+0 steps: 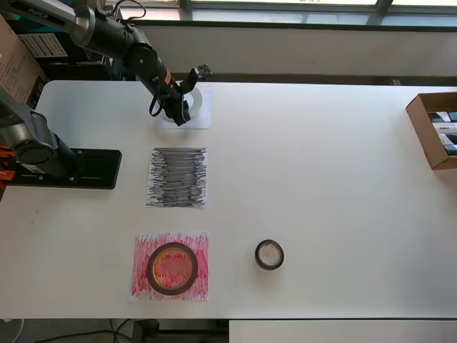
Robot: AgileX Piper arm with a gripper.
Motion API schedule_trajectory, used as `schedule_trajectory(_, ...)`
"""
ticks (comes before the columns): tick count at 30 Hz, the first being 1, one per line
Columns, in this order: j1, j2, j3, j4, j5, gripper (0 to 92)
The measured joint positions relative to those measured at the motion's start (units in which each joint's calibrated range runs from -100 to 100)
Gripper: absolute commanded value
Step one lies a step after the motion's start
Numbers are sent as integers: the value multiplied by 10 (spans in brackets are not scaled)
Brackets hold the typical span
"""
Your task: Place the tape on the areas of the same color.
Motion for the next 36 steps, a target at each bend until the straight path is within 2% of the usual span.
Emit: schedule_trajectory(36, 8, 22, -7, -14, 1, 13)
